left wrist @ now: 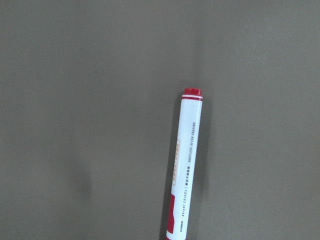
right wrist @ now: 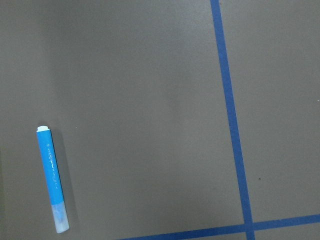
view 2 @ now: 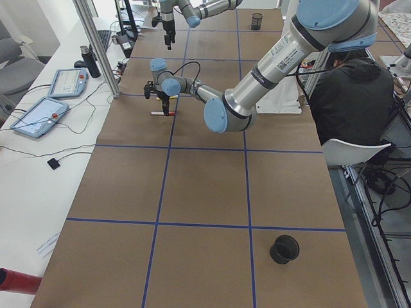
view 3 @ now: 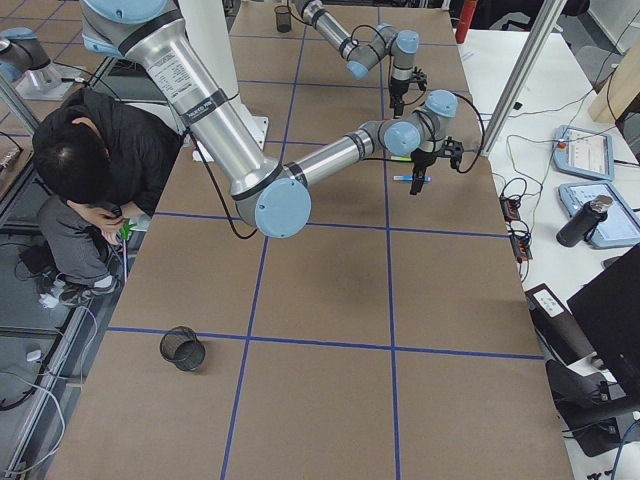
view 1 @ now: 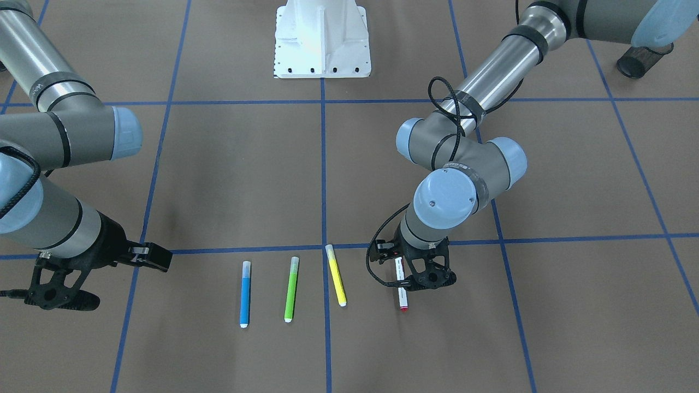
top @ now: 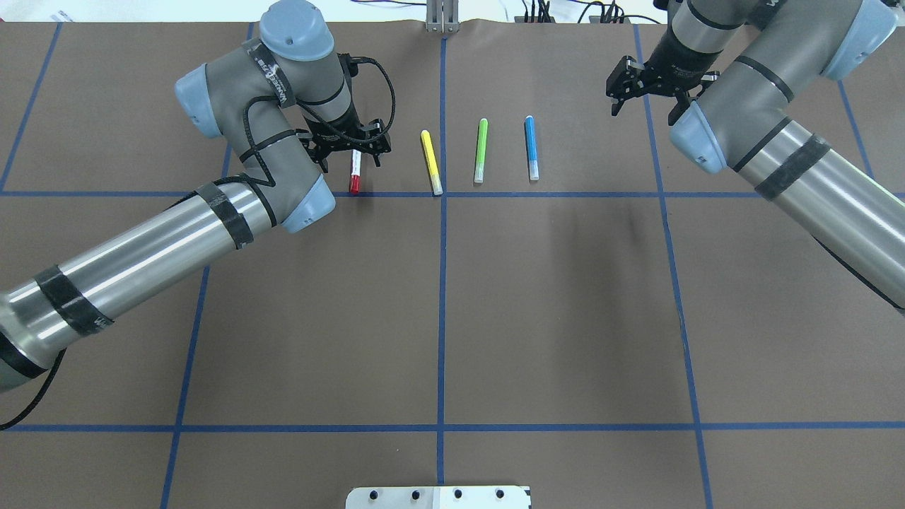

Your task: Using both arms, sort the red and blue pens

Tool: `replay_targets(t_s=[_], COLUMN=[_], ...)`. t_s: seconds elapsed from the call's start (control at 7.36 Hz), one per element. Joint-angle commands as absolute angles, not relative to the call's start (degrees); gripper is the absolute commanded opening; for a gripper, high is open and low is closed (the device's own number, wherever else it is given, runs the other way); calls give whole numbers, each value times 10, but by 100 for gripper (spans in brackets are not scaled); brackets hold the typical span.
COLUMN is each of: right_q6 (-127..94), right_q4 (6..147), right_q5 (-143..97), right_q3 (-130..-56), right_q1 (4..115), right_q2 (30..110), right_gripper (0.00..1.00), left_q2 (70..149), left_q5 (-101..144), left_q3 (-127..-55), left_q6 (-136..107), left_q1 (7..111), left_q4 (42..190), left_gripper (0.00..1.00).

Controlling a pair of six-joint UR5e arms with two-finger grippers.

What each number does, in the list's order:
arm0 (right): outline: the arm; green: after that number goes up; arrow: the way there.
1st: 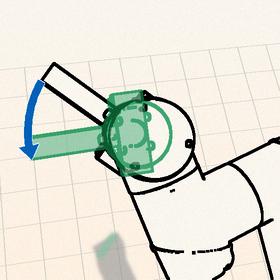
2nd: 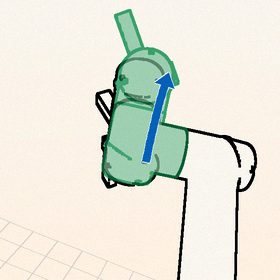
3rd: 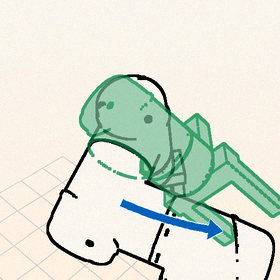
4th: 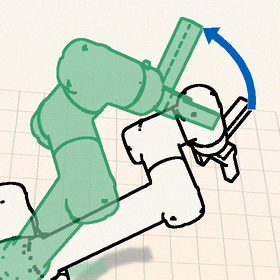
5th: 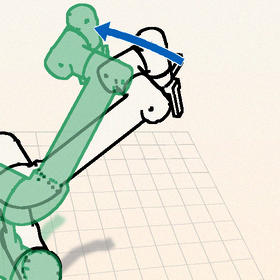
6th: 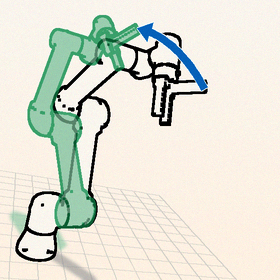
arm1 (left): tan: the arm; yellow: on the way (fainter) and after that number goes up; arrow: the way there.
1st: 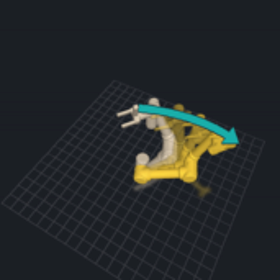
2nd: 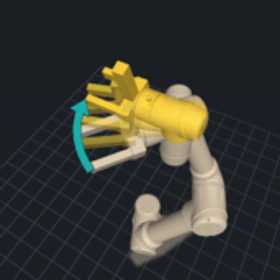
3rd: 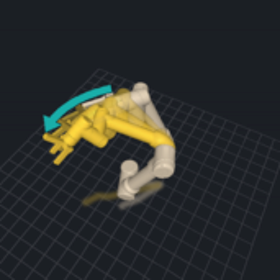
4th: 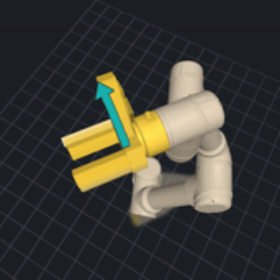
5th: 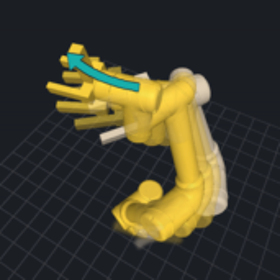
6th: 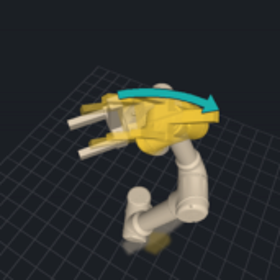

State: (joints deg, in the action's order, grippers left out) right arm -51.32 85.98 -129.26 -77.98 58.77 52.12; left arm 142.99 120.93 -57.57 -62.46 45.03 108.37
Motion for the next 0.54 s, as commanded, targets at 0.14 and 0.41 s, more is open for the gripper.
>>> replay_targets(t_s=[0.14, 0.41], right_q6=[-513, -513], right_q4=[860, 860], right_q5=[-1292, -1292], right_q3=[-780, -780], right_q1=[587, 587], right_q2=[519, 519], right_gripper=[99, 99], left_q2=[1432, 1432], left_q5=[1195, 1194], left_q3=[-566, -566], left_q6=[-623, -623], left_q1=[436, 435], left_q4=[1094, 1094], left_gripper=[78, 58])
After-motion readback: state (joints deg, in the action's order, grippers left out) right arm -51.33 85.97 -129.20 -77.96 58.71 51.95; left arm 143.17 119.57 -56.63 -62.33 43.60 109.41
